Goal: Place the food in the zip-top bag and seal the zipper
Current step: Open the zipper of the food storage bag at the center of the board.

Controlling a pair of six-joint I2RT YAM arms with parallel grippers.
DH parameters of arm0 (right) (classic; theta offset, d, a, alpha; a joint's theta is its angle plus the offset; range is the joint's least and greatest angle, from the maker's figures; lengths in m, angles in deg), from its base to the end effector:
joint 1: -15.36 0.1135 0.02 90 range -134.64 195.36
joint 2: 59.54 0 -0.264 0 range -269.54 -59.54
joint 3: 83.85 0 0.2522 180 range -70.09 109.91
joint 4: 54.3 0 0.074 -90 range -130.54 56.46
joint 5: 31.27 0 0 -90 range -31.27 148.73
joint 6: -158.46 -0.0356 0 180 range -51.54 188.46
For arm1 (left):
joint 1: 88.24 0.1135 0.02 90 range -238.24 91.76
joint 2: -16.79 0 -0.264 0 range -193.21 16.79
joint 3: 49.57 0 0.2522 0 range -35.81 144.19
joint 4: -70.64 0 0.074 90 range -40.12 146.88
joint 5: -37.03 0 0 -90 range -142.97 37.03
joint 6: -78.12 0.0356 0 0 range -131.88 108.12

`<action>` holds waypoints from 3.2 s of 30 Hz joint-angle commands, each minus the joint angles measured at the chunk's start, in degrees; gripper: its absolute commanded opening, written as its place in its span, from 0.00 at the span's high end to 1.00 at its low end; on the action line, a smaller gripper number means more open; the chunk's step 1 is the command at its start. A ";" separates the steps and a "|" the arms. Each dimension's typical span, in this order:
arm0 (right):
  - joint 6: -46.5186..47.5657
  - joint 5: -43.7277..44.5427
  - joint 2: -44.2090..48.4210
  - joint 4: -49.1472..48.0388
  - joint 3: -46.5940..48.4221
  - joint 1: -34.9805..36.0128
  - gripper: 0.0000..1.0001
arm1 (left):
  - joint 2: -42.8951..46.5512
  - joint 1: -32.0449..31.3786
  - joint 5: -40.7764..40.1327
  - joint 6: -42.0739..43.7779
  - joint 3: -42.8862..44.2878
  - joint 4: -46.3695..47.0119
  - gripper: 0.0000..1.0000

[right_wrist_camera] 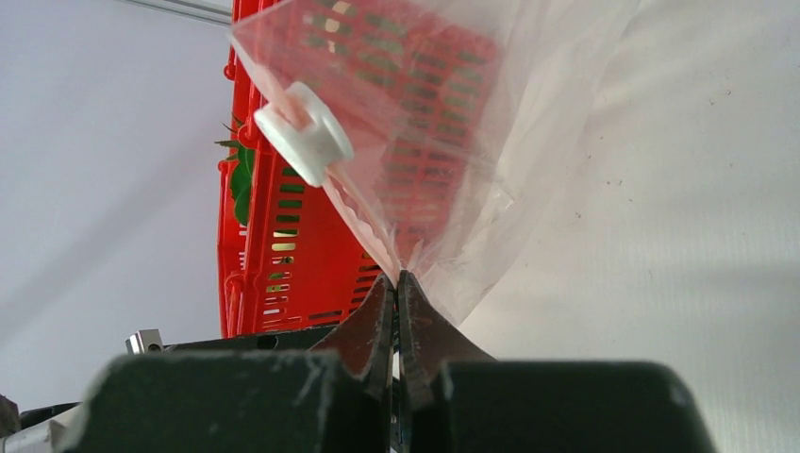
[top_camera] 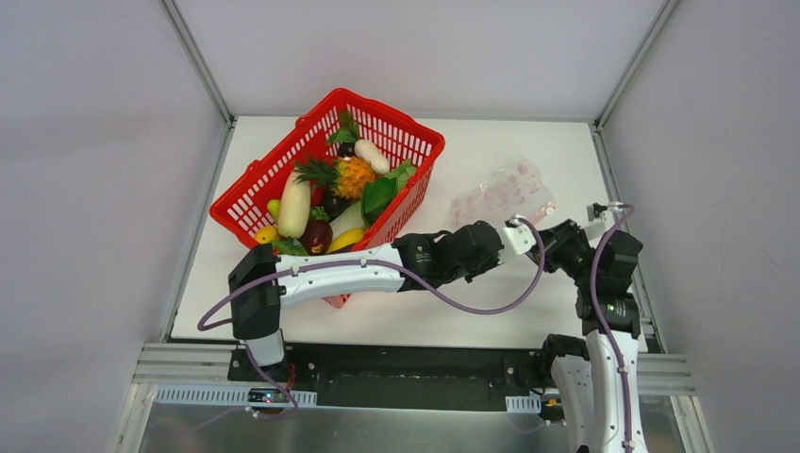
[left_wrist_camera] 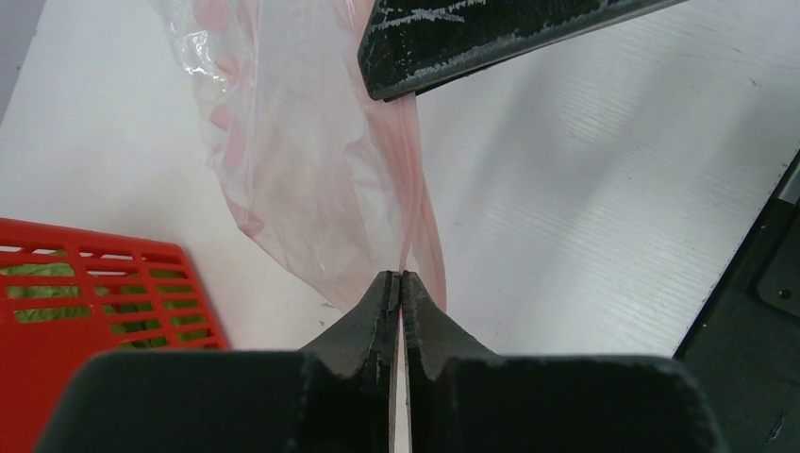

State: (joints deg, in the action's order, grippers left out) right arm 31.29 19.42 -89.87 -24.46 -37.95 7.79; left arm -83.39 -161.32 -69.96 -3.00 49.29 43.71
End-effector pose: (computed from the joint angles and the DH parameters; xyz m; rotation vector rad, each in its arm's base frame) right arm 0.1353 0.0048 0.2895 0.2234 1.8600 0.9818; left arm 0.1304 -0.3930 0.3164 1.2093 1.6720 -0.3930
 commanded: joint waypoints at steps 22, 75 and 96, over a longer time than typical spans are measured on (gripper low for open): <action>-2.64 -2.49 0.96 -2.82 2.02 0.37 1.00 | 1.12 -0.26 -9.29 -2.60 -0.78 5.68 0.79; 9.75 15.82 -18.98 14.77 27.15 0.45 0.09 | 7.46 19.23 27.57 -45.18 0.30 3.44 1.00; -16.22 -7.43 -16.22 -23.49 11.11 0.82 0.00 | 9.23 16.86 19.85 -36.20 7.16 -5.05 1.00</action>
State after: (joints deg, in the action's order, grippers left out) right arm 13.11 18.43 -103.22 -45.90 -33.75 8.12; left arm -76.92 -143.77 -47.60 -42.17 52.66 40.12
